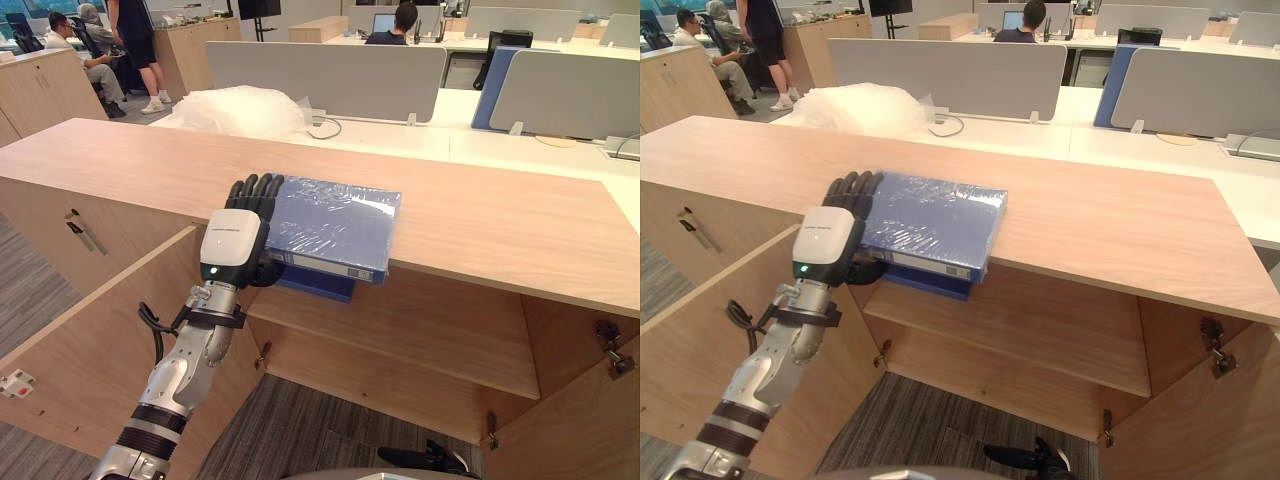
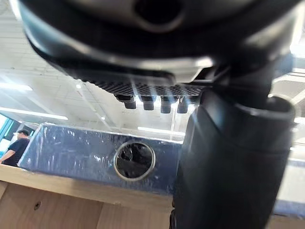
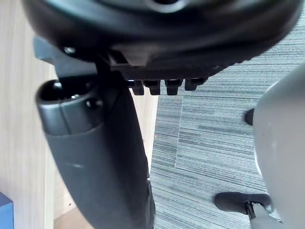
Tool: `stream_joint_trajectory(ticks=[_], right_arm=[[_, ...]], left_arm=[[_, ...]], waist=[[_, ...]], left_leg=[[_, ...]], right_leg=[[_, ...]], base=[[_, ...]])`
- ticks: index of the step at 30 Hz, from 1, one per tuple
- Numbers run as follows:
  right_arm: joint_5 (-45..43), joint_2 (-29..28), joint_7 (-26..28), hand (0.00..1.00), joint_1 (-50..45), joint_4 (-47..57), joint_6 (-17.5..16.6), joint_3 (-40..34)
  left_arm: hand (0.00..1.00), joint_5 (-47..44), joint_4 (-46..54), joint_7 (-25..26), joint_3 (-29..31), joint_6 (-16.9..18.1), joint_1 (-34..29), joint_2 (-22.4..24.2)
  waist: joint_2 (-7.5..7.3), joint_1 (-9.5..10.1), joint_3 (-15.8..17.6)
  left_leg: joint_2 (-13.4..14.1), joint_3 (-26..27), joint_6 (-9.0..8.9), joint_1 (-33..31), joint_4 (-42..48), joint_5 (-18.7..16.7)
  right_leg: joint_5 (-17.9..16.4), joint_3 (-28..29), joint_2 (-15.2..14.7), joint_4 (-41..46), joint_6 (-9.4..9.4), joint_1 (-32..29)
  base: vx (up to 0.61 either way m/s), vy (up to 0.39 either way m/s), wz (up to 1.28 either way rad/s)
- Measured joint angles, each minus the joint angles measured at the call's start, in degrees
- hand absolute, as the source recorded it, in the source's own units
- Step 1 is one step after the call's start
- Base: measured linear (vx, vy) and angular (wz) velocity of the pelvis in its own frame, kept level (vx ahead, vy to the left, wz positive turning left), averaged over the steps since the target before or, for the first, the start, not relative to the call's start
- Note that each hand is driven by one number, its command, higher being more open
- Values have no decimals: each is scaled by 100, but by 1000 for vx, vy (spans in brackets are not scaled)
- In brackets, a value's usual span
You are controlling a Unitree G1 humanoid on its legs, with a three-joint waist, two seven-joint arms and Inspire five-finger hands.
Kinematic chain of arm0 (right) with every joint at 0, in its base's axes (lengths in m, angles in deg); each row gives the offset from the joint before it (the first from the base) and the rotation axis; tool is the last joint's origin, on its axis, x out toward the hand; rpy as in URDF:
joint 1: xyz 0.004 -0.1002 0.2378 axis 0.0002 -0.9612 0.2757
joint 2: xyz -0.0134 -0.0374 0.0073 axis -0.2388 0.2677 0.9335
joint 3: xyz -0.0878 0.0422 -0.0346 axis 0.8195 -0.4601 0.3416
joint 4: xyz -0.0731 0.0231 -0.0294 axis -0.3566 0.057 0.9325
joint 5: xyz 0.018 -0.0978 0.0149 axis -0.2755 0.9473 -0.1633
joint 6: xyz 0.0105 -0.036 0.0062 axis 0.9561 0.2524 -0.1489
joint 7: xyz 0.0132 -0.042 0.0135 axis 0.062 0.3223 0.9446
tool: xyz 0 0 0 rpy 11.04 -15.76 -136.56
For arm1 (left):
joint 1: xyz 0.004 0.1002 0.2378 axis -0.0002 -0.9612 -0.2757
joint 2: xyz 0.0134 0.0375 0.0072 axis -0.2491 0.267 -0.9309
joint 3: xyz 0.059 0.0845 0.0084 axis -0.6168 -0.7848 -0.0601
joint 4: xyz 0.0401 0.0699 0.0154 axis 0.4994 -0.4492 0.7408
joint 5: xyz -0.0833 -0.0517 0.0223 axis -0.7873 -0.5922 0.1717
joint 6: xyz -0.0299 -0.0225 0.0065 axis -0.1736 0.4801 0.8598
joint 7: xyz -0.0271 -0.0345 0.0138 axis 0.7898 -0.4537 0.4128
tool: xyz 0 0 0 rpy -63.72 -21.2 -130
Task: Walk over to the cabinet, pick up the folder, carry it to the office cabinet, place the folder inside the office cabinet, then close the office cabinet door
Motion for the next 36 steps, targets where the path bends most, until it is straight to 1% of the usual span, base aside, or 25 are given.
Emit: stream_joint_trajectory(ticks=[6,9,13,15,17,18,19,20,21,23,25,26,29,30,31,32,33,35,36], right_arm=[[0,-11,0,100,71,-71,0,-1],[0,-5,0,100,86,-97,0,-1],[0,0,0,100,90,-106,0,0],[0,1,-4,100,90,-113,1,1],[-1,1,-9,100,93,-120,2,0],[0,3,-9,100,93,-128,3,1],[-1,7,-9,100,92,-156,3,0],[-1,9,-9,100,93,-176,8,0],[-3,12,-9,100,96,-195,11,-4],[-2,13,-4,100,102,-200,15,-3],[-21,35,12,100,79,-194,6,-11],[-28,36,14,100,77,-188,5,-12],[-360,30,11,100,-121,111,-18,-9],[-488,24,8,100,-210,268,-21,-10],[-629,-33,-11,100,-523,839,-16,-12],[-730,-63,-25,100,-680,1121,-17,-11],[-925,-150,-74,100,-1018,1754,-27,-16],[-1097,-358,-229,100,-1608,2924,-57,-19],[-1168,-428,-292,100,-1746,3264,-62,-22]], left_arm=[[0,-7,-93,-87,-137,70,71,-49],[0,-7,-74,-17,-137,181,169,-75],[0,-18,346,56,-135,277,333,-213],[0,-36,624,38,-128,295,299,-129],[0,-252,1201,-51,14,377,47,135],[0,-388,1333,-83,63,406,-27,231],[0,-705,1537,-166,144,513,-166,422],[0,-907,1637,-209,181,553,-236,504],[0,-1335,1775,-276,232,620,-349,650],[0,-1948,1883,-402,372,663,-505,859],[0,-2753,2090,-555,631,696,-752,1150],[0,-2958,2165,-577,696,698,-828,1213],[0,-4686,2507,-866,1027,762,-1369,1504],[0,-5016,2542,-934,1083,768,-1486,1568],[0,-5684,2604,-1059,1204,769,-1742,1747],[0,-5942,2646,-1108,1269,766,-1861,1828],[0,-6539,2724,-1233,1356,766,-2105,1962],[0,-7307,2878,-1370,1390,765,-2486,2180],[0,-7495,2936,-1411,1388,765,-2574,2236]], waist=[[-17,-51,18],[-18,-46,18],[-14,-49,12],[-15,-47,13],[-15,-48,13],[-15,-47,13],[-15,-46,13],[-15,-45,13],[-12,-41,16],[-3,-41,23],[16,-43,4],[17,-40,3],[2,-24,-5],[1,-17,-5],[-2,-18,-2],[-13,-41,5],[-35,-77,16],[-52,-87,18],[-52,-100,20]], left_leg=[[3,50,-6,-26,1,-5],[7,86,-6,-44,2,-5],[7,107,-6,-24,2,-5],[9,109,-6,-20,1,-5],[8,109,-6,-17,1,-6],[8,109,-6,-16,1,-6],[8,109,-5,-9,0,-6],[8,108,-5,-3,0,-6],[10,108,-5,24,0,-6],[9,107,14,86,-1,-23],[27,120,13,51,0,-22],[31,129,13,41,0,-22],[48,209,14,-25,4,-20],[54,242,14,-34,6,-19],[69,296,17,-48,33,-17],[75,311,17,-46,34,-17],[94,348,17,-34,34,-17],[144,459,15,-38,34,-22],[161,494,2,-41,33,-36]], right_leg=[[4,44,-1,-1,-5,-43],[6,81,-3,12,-9,-86],[8,96,-8,27,-11,-83],[9,97,-8,32,-13,-82],[9,97,-13,35,-13,-81],[9,97,-13,35,-13,-80],[9,96,-13,37,-13,-74],[9,95,-12,37,-13,-68],[9,94,-11,35,-13,-42],[9,91,-11,19,-13,28],[17,116,-1,29,-20,-21],[21,127,3,30,-23,-35],[45,201,11,41,-28,-132],[54,235,12,41,-29,-157],[79,291,21,43,-30,-199],[84,303,22,44,-29,-205],[96,336,31,52,-36,-218],[107,451,62,108,-44,-316],[115,481,72,109,-44,-333]], base=[[0,0,-3],[3,4,-7],[0,1,-1],[0,0,0],[0,0,0],[0,0,0],[0,0,0],[0,0,0],[0,0,0],[0,0,0],[-29,7,-4],[-17,10,-9],[0,9,-11],[14,18,-20],[15,16,-18],[9,16,-19],[-10,8,-15],[-34,8,-26],[-59,5,-31]])
